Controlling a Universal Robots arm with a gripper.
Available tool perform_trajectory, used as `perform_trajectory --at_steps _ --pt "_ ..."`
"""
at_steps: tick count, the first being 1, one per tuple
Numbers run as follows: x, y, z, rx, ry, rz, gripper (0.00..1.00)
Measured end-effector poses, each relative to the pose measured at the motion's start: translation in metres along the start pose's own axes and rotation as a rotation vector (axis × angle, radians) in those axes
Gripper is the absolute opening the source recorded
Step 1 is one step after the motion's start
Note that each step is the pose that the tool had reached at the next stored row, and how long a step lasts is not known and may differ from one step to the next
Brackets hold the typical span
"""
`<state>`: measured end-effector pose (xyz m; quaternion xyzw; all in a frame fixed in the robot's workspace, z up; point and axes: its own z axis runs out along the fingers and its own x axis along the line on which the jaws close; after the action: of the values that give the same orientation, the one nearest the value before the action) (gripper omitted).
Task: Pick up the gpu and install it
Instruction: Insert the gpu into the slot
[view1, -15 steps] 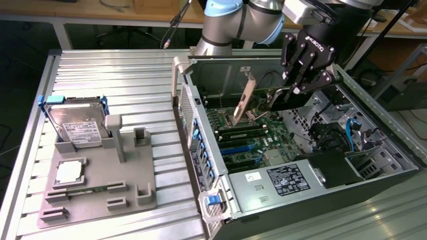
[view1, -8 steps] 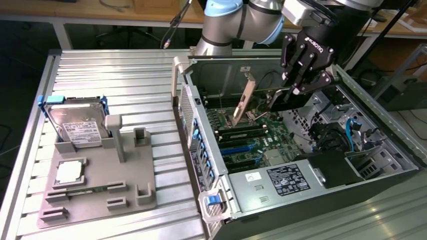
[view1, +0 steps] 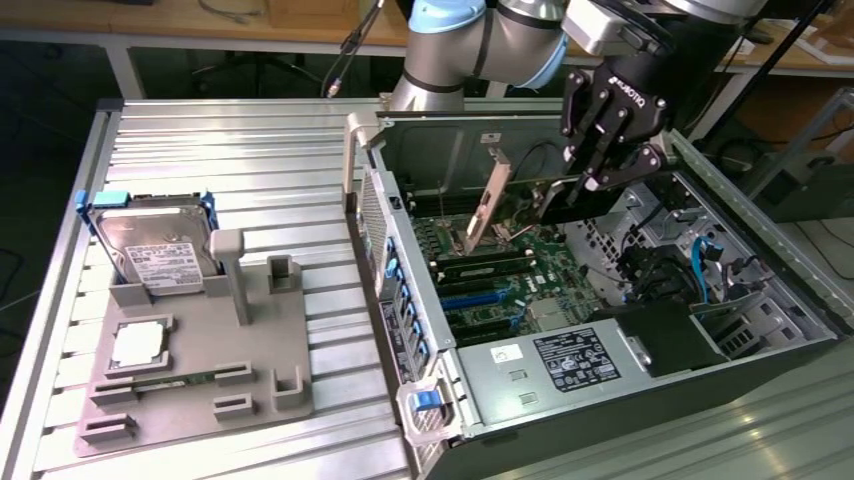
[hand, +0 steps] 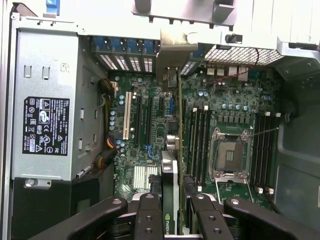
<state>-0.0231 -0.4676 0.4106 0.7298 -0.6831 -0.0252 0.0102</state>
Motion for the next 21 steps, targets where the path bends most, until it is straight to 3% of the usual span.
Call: perform_trajectory --at_steps 21 --pt "0.0001 -0.0002 0.0042 0.0015 0.0001 0.000 0.27"
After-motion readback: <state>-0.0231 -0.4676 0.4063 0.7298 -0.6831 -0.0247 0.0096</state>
